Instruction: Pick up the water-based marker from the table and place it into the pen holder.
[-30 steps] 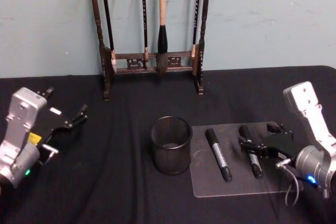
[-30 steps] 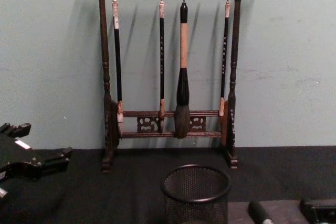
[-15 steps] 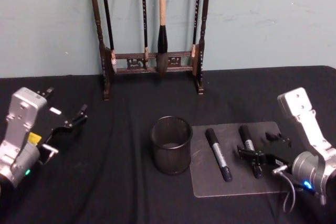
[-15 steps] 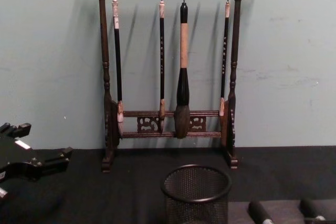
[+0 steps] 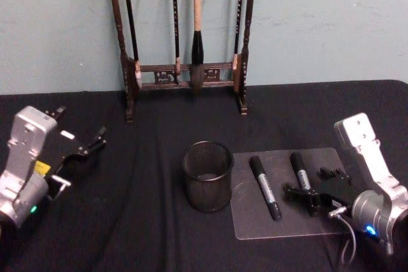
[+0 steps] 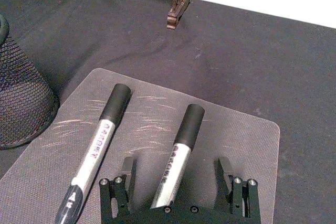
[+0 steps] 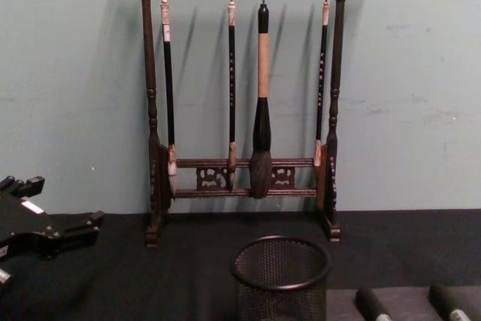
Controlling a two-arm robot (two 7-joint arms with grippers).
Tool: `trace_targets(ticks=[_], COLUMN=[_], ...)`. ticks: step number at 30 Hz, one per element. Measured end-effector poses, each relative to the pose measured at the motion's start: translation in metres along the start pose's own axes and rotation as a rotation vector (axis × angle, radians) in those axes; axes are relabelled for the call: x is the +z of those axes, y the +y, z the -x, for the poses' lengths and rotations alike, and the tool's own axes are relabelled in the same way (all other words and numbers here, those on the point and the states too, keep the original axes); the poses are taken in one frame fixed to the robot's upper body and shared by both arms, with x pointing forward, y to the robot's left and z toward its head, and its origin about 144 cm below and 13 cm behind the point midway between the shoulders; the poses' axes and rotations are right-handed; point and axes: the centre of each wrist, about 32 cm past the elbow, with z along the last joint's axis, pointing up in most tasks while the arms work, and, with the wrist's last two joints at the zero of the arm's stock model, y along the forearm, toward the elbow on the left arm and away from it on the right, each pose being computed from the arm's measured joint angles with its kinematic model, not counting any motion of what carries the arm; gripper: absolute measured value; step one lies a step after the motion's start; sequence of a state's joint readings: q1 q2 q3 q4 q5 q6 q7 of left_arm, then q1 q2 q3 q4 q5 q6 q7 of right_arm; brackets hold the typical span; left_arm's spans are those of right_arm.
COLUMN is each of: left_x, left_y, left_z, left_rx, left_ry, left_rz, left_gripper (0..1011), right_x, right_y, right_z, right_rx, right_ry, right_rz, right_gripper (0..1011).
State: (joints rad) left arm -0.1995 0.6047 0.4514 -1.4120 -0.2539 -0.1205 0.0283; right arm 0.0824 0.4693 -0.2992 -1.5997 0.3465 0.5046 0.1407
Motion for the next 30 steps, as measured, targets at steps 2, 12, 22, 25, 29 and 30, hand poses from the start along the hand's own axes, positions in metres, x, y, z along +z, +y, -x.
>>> trace_targets(ticks=[2, 12, 22, 25, 29, 30], left_x=[0.0000, 0.0000, 0.0000, 0.0000, 0.0000, 0.0000], left_y=[0.0000, 0.0000, 0.0000, 0.0000, 0.0000, 0.0000], left_z=[0.0000, 0.0000, 0.0000, 0.0000, 0.0000, 0.0000], left_rx=[0.000, 0.000, 0.000, 0.000, 0.000, 0.000], left_ry=[0.000, 0.000, 0.000, 0.000, 0.000, 0.000], left_rz=[0.000, 0.000, 0.000, 0.000, 0.000, 0.000], left_gripper=[1009, 1009, 1009, 1009, 1009, 1009], right_x=[-0.0002, -0.0010, -0.0020, -0.0019, -0.0018, -0.0018], right_y=[0.0008, 0.0020, 0.0018, 0.0017, 0.0017, 0.0017], right_z=[0.0004, 0.0013, 0.0016, 0.0015, 0.0014, 0.0014], right_rx=[0.003, 0.008, 0.008, 0.007, 0.007, 0.007], right_ry=[-0.002, -0.004, -0.001, -0.001, -0.001, -0.001], right_rz=[0.001, 0.004, 0.013, 0.013, 0.012, 0.012], right_gripper=[1002, 1000, 1000, 1000, 1002, 982])
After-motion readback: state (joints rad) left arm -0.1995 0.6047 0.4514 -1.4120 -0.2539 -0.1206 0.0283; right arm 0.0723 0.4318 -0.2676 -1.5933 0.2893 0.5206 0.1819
